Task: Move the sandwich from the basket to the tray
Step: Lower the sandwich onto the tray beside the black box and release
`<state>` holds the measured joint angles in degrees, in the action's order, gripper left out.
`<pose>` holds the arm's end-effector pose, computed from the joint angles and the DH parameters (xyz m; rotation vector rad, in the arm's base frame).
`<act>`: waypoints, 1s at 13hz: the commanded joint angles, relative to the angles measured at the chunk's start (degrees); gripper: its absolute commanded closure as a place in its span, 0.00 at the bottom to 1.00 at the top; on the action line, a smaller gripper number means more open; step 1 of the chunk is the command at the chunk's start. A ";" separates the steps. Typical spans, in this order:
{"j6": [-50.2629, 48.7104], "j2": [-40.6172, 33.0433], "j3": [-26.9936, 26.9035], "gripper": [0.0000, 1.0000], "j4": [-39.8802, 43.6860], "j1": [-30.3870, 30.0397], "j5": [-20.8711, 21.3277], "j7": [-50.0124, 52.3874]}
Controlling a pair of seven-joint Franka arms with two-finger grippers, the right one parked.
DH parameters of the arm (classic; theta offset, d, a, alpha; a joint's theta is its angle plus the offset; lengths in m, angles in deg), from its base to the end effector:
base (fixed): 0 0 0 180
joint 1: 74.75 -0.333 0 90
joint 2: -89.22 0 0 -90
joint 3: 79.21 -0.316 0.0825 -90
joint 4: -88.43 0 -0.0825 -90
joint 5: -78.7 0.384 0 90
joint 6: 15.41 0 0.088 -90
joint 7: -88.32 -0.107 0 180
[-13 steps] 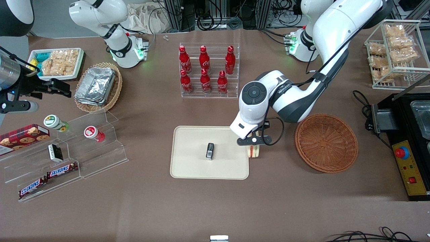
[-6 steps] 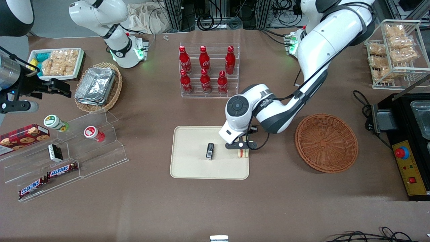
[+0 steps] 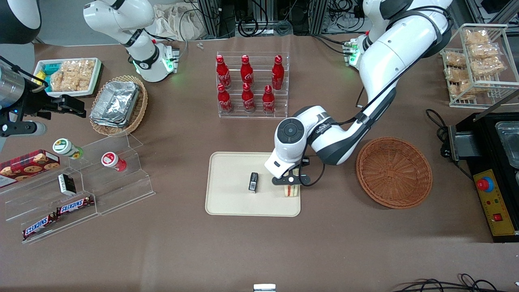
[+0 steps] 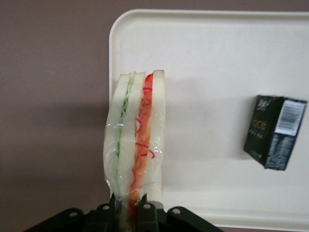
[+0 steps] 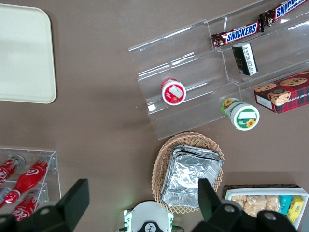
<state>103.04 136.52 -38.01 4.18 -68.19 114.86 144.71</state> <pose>0.5677 -0.4320 0.2692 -3.1132 -0.0040 -0.0457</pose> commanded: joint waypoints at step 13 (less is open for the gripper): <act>-1.72 -0.97 -5.43 0.00 1.46 4.42 -0.56 1.97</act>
<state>104.14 137.71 -42.70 5.07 -64.50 115.11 146.17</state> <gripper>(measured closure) 0.084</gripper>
